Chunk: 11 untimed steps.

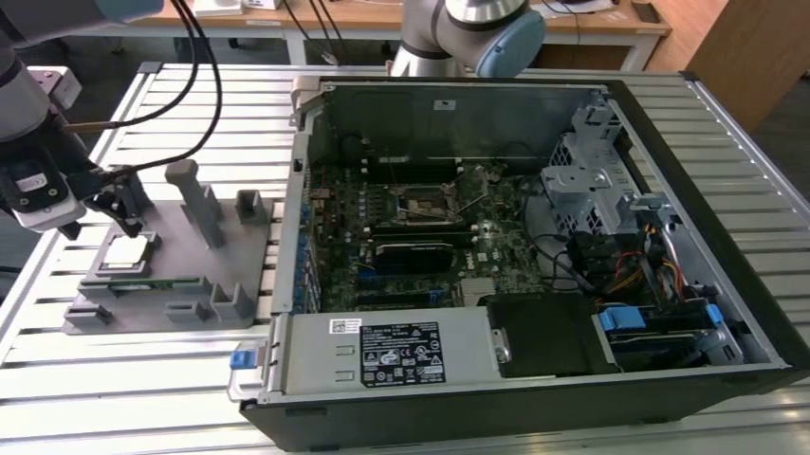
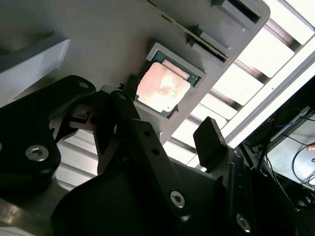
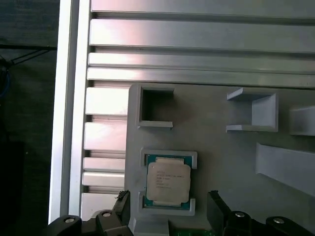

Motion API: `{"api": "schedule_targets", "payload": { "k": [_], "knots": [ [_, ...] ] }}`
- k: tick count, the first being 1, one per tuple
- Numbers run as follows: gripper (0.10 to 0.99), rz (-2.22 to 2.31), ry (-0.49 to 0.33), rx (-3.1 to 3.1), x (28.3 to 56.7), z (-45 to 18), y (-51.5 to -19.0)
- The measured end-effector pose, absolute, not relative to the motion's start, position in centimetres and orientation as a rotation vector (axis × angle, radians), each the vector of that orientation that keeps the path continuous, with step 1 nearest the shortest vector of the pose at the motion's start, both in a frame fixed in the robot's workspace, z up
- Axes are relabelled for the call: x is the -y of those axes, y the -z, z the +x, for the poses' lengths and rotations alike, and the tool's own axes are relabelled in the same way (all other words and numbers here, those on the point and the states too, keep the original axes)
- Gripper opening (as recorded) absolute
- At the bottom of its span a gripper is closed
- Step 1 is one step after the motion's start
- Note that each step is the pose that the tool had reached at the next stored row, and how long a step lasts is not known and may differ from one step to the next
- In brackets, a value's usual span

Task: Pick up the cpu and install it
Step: 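Pick up the cpu and move it towards the insertion slot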

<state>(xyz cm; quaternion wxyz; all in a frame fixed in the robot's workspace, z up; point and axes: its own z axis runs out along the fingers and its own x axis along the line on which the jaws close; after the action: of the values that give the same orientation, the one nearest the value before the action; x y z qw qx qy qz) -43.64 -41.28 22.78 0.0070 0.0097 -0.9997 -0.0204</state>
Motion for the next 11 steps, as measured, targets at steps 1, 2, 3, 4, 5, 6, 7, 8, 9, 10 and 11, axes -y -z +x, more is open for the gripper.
{"api": "schedule_targets", "payload": {
  "k": [1, 2, 3, 4, 5, 6, 7, 8, 9, 10, 11],
  "knots": [
    [0.718, 0.023, 0.064, 3.127, 41.2, -43.6, -22.6],
    [0.718, 0.020, 0.064, 3.127, 41.2, -43.6, -22.4],
    [0.718, 0.018, 0.064, 3.127, 41.2, -43.6, -22.2],
    [0.718, 0.018, 0.064, 3.127, 41.2, -43.6, -22.0],
    [0.718, 0.018, 0.063, 3.127, 41.2, -43.6, -21.9],
    [0.718, 0.018, 0.063, 3.127, 41.2, -43.6, -21.7],
    [0.718, 0.018, 0.063, 3.127, 41.2, -43.6, -21.5],
    [0.718, 0.018, 0.063, 3.127, 41.2, -43.6, -21.4],
    [0.718, 0.018, 0.062, 3.127, 41.2, -43.6, -21.2],
    [0.718, 0.017, 0.062, 3.127, 41.2, -43.6, -21.0],
    [0.718, 0.015, 0.061, 3.127, 41.2, -43.6, -20.9]
  ]
}}
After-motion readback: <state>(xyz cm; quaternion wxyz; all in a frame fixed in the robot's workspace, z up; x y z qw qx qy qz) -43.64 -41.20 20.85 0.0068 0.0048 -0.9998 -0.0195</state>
